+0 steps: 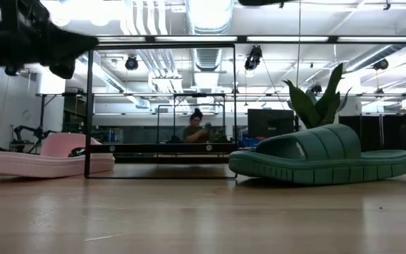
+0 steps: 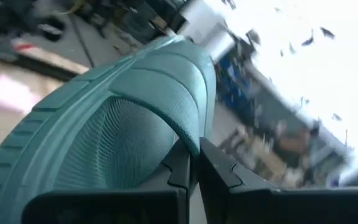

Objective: Pick and place slides into the shelf
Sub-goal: Put the right green slides on the shelf

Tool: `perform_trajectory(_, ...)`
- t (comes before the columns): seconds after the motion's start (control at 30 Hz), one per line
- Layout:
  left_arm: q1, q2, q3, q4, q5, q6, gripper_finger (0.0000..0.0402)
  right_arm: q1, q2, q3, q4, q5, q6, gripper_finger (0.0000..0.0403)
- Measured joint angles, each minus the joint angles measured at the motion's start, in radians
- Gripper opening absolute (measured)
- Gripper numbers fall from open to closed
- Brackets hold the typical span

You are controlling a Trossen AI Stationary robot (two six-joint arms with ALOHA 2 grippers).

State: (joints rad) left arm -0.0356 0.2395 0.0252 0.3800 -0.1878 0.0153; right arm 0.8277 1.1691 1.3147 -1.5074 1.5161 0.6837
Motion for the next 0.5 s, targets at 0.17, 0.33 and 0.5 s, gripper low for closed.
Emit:
perform_trajectory(0.17, 0.0, -0.012, 0.024, 0.072, 0.0, -0.061, 0.0, -0.1, -0.031, 0.094, 0.16, -0.083, 0.0, 0.0009)
perform_trajectory(0.33, 0.001, -0.027, 0.024, 0.126, 0.0, -0.061, 0.0, -0.148, -0.031, 0.186, 0.397, -0.323, -0.191, 0.0009)
perform_trajectory(0.5, 0.001, -0.039, 0.024, 0.137, 0.001, -0.009, 0.0, -0.191, -0.024, 0.2, 0.773, -0.574, -0.683, 0.0009)
